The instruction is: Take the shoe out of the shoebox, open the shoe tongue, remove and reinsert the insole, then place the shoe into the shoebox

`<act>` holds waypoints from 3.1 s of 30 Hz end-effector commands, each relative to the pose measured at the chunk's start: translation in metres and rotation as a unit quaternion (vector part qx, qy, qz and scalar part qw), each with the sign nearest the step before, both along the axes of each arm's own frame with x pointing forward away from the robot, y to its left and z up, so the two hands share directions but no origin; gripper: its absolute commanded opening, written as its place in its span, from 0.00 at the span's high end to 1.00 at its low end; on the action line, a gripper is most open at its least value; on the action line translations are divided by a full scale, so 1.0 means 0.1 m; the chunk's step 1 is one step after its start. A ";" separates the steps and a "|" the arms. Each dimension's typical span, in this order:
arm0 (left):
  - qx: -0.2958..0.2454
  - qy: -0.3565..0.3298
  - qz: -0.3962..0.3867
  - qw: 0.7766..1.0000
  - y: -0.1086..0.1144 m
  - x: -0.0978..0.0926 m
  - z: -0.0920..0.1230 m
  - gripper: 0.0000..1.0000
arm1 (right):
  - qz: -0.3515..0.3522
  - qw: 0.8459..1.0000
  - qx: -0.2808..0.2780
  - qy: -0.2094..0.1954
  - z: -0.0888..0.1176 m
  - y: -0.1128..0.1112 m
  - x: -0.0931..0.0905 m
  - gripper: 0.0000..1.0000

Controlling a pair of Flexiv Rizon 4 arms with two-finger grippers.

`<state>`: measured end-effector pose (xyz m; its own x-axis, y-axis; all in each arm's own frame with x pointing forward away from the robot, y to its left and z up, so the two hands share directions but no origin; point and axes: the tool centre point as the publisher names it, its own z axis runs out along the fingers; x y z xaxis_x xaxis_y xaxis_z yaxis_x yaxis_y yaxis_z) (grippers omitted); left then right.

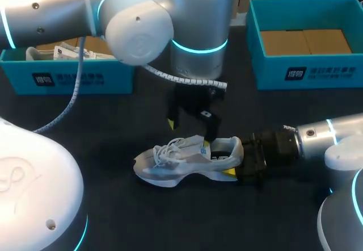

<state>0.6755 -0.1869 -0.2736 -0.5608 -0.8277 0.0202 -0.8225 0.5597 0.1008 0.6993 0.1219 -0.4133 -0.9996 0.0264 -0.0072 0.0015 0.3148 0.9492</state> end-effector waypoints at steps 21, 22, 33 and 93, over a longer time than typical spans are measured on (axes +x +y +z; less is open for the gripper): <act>0.067 -0.052 0.355 0.931 -0.32 0.07 -0.34 0.00 | -0.001 1.000 -0.001 0.000 -0.02 0.02 0.00 1.00; 0.068 -0.052 0.355 0.931 -0.32 0.08 -0.35 0.00 | -0.001 1.000 -0.001 0.000 -0.02 0.02 0.00 1.00; 0.111 -0.051 0.316 0.941 -0.39 0.04 -0.57 0.00 | -0.001 1.000 -0.001 0.000 -0.02 0.02 0.00 1.00; 0.055 -0.030 0.332 0.941 0.15 -0.11 -0.40 1.00 | -0.001 1.000 -0.001 0.000 -0.02 0.02 0.00 1.00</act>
<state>0.6684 -0.1834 -0.3170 0.0696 -0.9745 -0.2132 -0.9927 -0.0888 0.0818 0.6994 0.1221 -0.4133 -0.9996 0.0264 -0.0072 0.0015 0.3147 0.9492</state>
